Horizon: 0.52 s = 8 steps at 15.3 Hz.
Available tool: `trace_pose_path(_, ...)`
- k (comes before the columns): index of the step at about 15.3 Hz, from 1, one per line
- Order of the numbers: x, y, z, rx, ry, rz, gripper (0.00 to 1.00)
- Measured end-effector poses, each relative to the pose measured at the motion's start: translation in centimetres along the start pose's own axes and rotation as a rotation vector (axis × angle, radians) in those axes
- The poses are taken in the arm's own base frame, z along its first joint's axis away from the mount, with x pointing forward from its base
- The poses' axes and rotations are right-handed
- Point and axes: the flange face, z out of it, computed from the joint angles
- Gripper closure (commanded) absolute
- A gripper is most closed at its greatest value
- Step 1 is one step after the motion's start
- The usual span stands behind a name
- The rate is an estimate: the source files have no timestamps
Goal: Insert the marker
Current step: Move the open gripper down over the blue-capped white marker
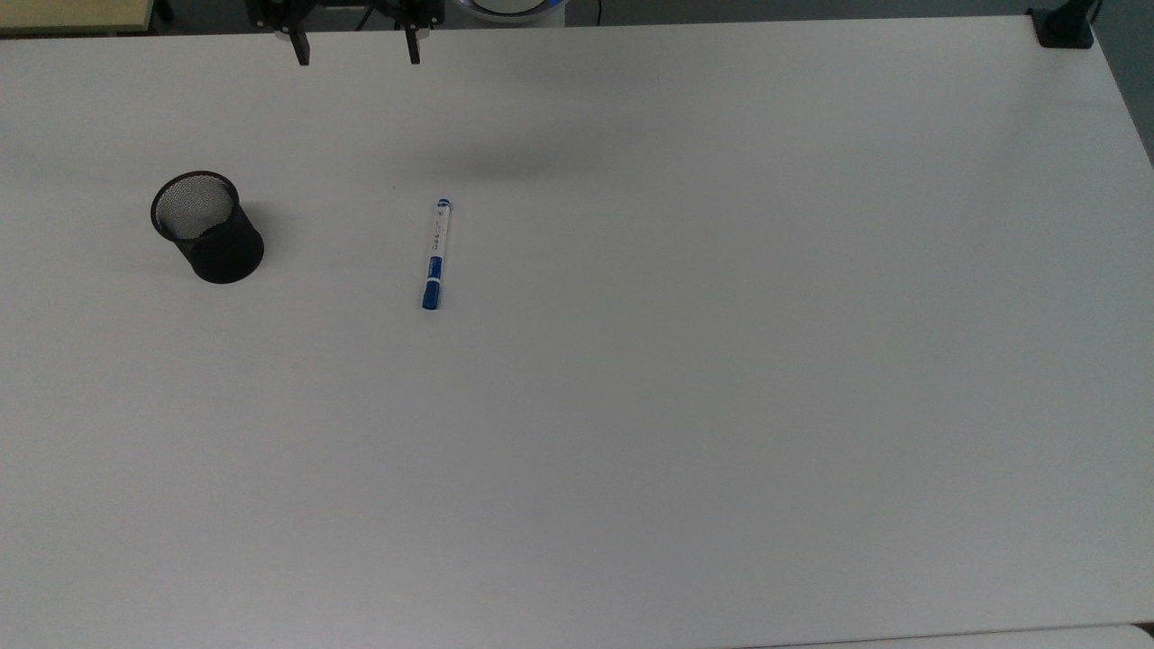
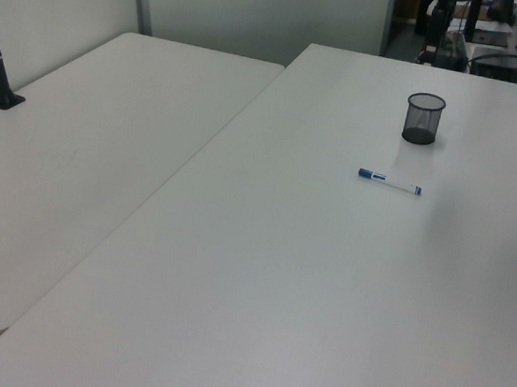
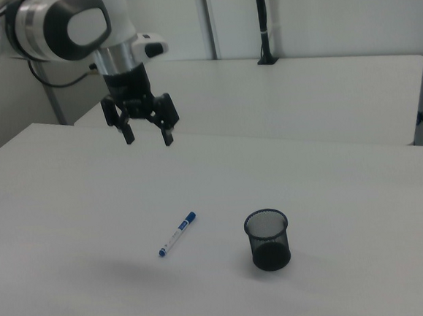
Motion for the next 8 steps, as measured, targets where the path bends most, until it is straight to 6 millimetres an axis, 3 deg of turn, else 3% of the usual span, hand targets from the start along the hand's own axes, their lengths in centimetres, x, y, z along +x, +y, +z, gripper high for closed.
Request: trace_pose_path(8, 1.2, 1.0, 7.7, -0.017, 0.045, 0.025, 0.0)
